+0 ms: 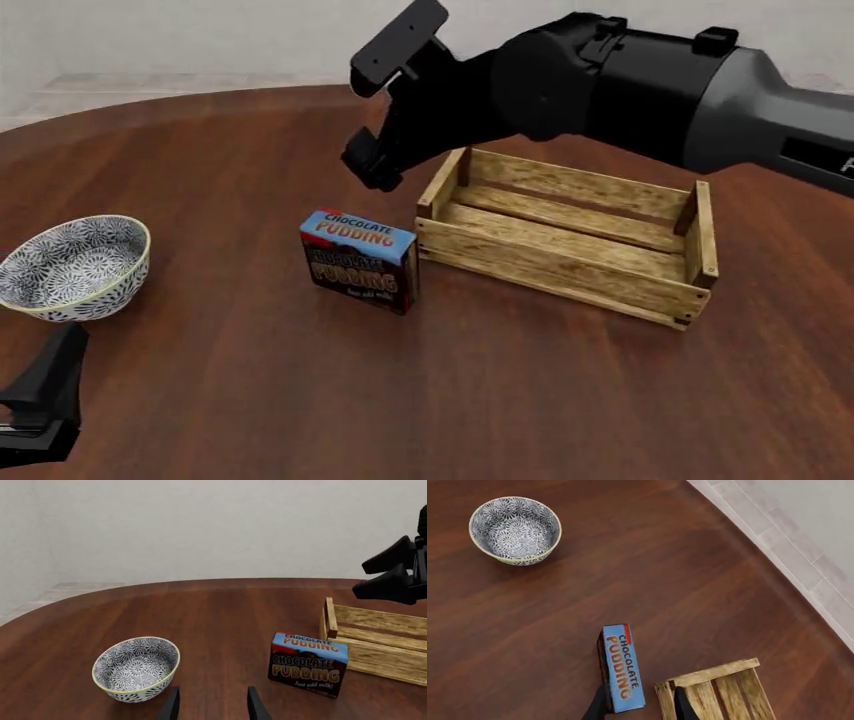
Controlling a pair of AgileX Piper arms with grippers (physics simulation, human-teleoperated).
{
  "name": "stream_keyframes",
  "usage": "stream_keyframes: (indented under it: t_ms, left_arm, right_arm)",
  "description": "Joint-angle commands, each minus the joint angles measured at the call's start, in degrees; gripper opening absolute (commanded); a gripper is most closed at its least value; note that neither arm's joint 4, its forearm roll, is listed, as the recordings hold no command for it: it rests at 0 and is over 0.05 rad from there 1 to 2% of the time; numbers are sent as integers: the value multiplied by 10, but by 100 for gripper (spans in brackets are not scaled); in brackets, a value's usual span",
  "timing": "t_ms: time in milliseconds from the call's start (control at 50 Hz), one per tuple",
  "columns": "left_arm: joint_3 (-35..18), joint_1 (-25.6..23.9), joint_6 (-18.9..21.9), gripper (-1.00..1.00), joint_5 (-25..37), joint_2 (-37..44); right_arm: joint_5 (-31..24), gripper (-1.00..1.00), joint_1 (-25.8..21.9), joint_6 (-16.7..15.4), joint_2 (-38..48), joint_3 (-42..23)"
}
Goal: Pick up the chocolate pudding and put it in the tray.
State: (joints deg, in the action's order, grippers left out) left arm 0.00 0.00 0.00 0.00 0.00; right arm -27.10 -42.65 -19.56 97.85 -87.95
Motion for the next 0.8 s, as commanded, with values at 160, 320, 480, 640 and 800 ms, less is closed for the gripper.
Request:
stream_keyframes:
  t_ms: [160, 320, 480, 640, 800]
  left_arm:
    - [0, 0, 0, 100, 0, 0]
    - [0, 0, 0, 100, 0, 0]
    - [0, 0, 0, 100, 0, 0]
    - [0, 0, 0, 100, 0, 0]
    - [0, 0, 0, 100, 0, 0]
  right_arm:
    - [-9, 100, -9, -30, 11, 3]
    - [-11, 100, -6, -45, 12, 7]
    - [-12, 100, 0, -49, 20, 3]
    - [-13, 100, -2, -48, 27, -1]
    - [-13, 100, -8, -41, 35, -4]
